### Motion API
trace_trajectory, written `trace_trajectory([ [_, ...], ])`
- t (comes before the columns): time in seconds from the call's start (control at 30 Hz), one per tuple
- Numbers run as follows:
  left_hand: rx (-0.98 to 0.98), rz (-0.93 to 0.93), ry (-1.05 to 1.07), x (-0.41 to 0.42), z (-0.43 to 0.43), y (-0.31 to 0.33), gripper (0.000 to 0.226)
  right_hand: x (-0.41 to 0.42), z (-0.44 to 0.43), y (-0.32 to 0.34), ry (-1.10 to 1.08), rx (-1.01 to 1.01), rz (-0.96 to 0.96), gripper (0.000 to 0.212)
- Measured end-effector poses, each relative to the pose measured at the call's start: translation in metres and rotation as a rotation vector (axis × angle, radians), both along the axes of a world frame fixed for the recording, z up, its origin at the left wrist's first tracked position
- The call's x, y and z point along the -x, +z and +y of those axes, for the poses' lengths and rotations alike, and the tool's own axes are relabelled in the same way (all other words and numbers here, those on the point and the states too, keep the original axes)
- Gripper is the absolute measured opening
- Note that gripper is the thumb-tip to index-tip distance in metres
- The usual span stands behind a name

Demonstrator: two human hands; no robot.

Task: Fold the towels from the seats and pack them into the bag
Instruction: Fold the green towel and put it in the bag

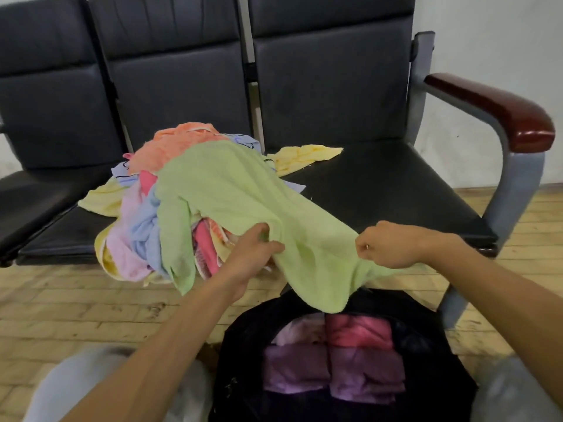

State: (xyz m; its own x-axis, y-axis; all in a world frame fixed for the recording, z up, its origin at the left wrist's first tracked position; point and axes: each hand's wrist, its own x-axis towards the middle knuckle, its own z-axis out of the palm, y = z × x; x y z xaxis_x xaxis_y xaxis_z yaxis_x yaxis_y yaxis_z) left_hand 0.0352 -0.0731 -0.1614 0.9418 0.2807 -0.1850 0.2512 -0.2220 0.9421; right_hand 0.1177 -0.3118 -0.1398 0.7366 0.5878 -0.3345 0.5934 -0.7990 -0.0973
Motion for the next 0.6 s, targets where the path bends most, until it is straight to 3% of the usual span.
trace_trajectory([
  [0.13,0.125,0.002,0.129,0.002,0.005,-0.014,0.015,-0.013,0.014,-0.017,-0.085,-0.054,-0.073,0.02],
  [0.27,0.297,-0.058,0.333,0.003,0.015,-0.015,0.032,-0.018,0.041,-0.032,-0.179,-0.239,-0.262,0.014],
  [0.33,0.413,-0.097,0.382,0.006,0.019,-0.012,0.038,-0.02,0.057,-0.039,-0.22,-0.382,-0.303,0.027],
  [0.47,0.642,-0.169,0.538,0.007,0.029,0.0,0.017,-0.021,0.074,-0.055,-0.338,-0.477,-0.38,0.046],
  [0.53,0.693,-0.156,0.575,0.009,0.033,0.008,0.005,-0.022,0.077,-0.057,-0.381,-0.503,-0.395,0.041],
  [0.6,0.688,-0.129,0.551,0.011,0.032,0.013,0.009,-0.022,0.081,-0.053,-0.407,-0.525,-0.365,0.034],
])
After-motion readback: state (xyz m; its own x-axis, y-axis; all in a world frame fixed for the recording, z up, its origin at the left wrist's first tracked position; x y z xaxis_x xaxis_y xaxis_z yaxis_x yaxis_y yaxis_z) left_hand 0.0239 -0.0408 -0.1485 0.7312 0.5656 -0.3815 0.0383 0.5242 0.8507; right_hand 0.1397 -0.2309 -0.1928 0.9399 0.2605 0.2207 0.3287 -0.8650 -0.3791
